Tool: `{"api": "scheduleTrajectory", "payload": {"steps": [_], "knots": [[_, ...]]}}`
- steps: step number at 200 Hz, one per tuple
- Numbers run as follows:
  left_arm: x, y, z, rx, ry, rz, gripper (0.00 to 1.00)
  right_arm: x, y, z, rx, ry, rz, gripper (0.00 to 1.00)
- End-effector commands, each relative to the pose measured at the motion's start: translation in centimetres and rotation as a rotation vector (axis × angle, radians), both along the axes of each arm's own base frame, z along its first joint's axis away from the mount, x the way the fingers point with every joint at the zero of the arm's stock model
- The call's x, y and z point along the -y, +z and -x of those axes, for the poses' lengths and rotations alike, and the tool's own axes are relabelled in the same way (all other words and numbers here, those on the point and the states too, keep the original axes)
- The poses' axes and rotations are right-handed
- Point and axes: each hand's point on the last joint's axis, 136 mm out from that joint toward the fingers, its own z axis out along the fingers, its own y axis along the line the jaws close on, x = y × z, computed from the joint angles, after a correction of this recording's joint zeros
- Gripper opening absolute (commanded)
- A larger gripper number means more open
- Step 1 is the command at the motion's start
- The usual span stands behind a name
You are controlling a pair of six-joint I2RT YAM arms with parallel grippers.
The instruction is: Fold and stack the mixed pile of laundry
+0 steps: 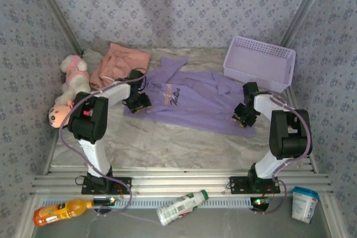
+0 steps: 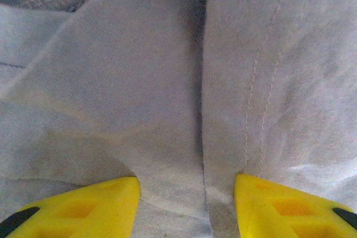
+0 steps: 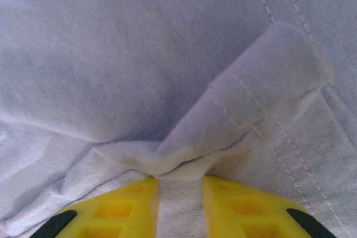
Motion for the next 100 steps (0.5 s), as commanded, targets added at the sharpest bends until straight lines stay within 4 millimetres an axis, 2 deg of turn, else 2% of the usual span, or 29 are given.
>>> {"api": "scheduleTrajectory", "payload": {"steps": [1, 19, 47, 80, 90, 100], "knots": [[-1.2, -2.4, 2.9, -0.077, 0.016, -0.040, 0.50, 0.7, -0.9, 2.0, -0.070, -0.031, 0.008, 0.31], [-1.7, -2.8, 5.2, -0.109, 0.020, -0.044, 0.51, 0.9, -1.6, 3.8, -0.123, -0.036, -0.020, 0.32], [-2.2, -3.6, 10.2, -0.188, 0.028, -0.047, 0.50, 1.3, -1.7, 6.7, -0.164, -0.036, -0.021, 0.32], [-2.4, -2.6, 15.4, -0.221, 0.041, -0.063, 0.51, 1.7, -0.5, 9.9, -0.178, -0.008, -0.009, 0.32], [-2.5, -2.1, 16.4, -0.210, 0.049, -0.068, 0.51, 1.7, -0.1, 10.5, -0.168, 0.003, -0.001, 0.32], [-3.2, -1.8, 18.0, -0.227, 0.063, -0.095, 0.52, 1.4, 0.1, 11.3, -0.172, 0.005, -0.010, 0.33]]}}
